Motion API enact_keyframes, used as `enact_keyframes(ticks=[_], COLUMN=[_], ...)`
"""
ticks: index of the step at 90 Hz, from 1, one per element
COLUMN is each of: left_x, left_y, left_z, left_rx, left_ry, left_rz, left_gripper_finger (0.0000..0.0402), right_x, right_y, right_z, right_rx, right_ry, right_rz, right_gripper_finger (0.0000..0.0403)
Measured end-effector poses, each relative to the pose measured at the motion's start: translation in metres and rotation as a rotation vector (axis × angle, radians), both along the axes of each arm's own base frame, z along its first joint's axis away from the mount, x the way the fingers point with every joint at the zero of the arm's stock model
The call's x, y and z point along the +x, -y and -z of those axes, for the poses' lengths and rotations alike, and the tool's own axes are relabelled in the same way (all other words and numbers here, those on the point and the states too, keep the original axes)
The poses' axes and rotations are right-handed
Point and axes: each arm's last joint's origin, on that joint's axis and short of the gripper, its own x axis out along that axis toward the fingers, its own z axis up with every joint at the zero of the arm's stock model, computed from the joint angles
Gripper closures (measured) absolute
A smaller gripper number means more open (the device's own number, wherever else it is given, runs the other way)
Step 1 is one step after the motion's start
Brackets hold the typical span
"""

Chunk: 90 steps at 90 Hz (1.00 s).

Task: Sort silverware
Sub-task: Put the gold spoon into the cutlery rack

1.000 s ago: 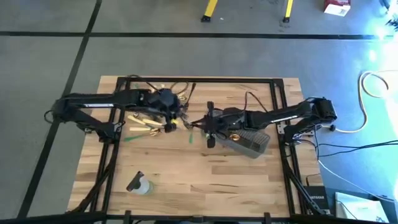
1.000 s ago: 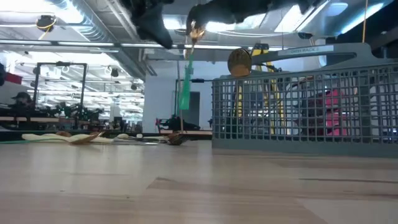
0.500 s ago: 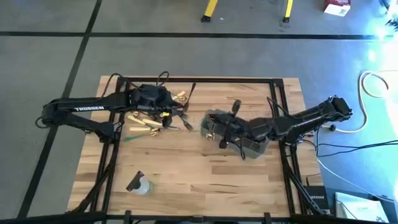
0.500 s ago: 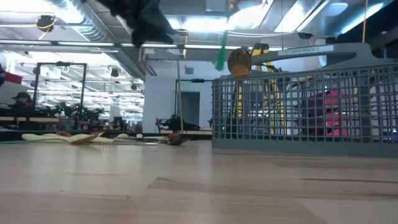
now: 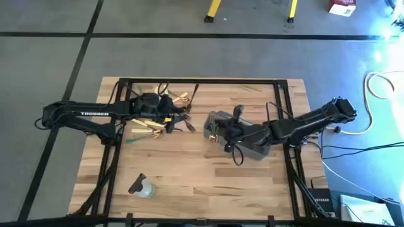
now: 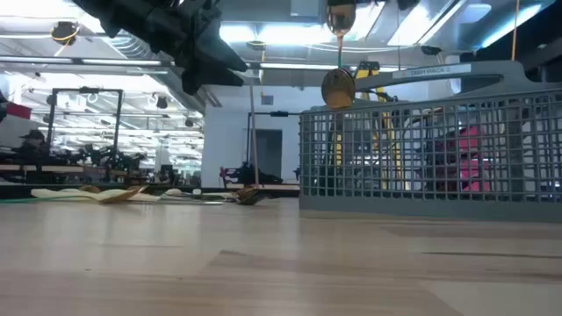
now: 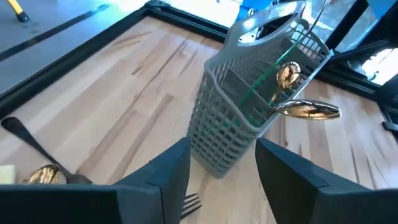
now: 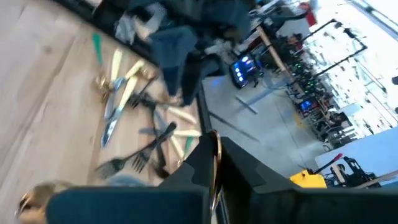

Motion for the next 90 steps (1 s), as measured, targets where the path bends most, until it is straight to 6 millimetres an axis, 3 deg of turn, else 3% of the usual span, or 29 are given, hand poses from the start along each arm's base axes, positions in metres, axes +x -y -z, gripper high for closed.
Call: enact_keyframes(ticks=[28,48,76,90], left_x=[0.0,0.0,-0.001,-0.002], left_y=[0.0,0.001,-0.01,-0.014], left_z=[0.0,0.001,0.015,0.014], left_rx=[0.001,0.0,0.0,0.019], left_ry=[0.0,-0.009,-0.121,-0.114], left_rz=[0.002,0.003,-0.113,-0.12], left_gripper_finger=[0.0235,0.0235,0.0235,0.0235], right_x=[0.021,0.025,0.023,0.02], right_y=[0.006,0.007,0.006,0.006], right_z=[0.03,0.035,0.039,0.04], right_rx=[-0.03,0.029,0.066,0.066], right_ry=[-0.116,-0.111,-0.131,-0.161], right_rz=[0.02,0.014,0.014,0.024], right_gripper_finger=[0.0402,0.0399,0.0324,0.0313])
